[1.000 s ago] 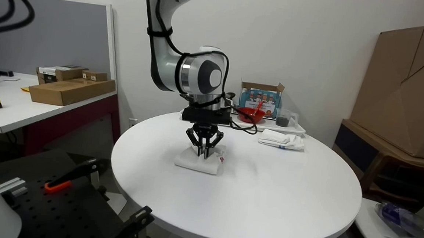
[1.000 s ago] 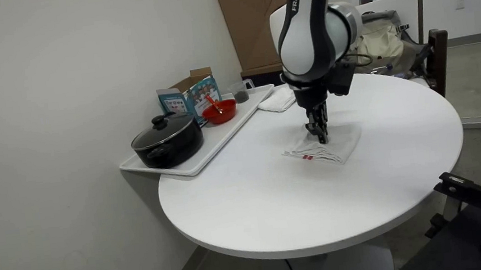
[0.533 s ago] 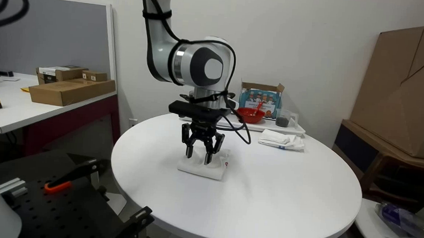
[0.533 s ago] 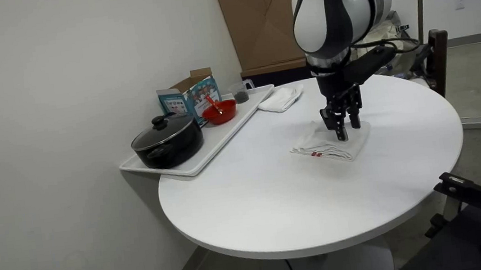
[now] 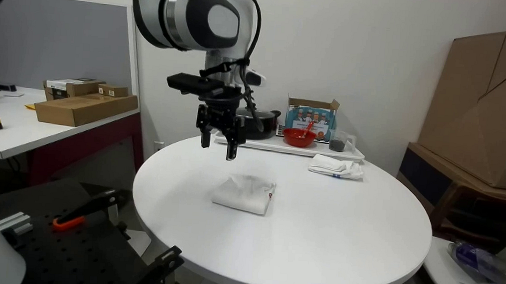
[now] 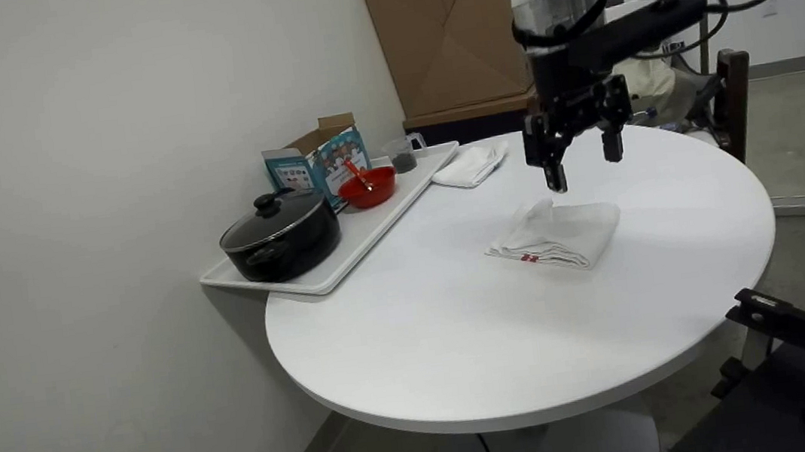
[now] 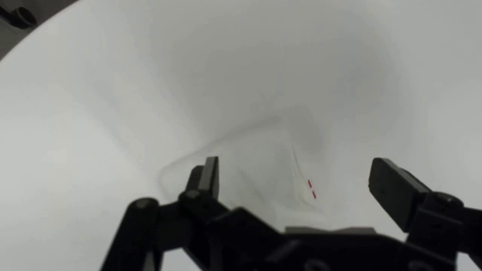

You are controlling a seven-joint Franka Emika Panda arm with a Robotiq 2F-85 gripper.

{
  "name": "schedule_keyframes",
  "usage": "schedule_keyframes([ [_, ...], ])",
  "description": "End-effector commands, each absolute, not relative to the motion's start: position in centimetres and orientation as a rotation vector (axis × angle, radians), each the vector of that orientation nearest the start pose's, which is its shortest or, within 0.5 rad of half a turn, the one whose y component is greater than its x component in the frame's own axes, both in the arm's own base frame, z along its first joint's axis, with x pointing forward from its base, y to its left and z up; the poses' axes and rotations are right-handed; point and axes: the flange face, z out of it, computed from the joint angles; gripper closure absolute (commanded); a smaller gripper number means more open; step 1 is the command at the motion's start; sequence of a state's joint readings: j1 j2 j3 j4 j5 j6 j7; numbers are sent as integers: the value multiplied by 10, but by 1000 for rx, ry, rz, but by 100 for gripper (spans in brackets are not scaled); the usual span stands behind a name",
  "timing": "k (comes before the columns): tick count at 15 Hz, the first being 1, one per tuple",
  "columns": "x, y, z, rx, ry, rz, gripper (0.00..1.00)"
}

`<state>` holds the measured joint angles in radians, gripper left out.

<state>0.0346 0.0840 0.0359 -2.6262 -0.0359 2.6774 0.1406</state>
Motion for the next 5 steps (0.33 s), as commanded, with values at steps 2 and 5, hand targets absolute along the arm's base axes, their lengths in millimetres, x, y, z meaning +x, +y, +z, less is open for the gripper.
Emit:
schedule_keyframes([
  [2,419,21,244,-3206,129,2,0],
  [5,416,18,254,-3213,143,-16,0],
])
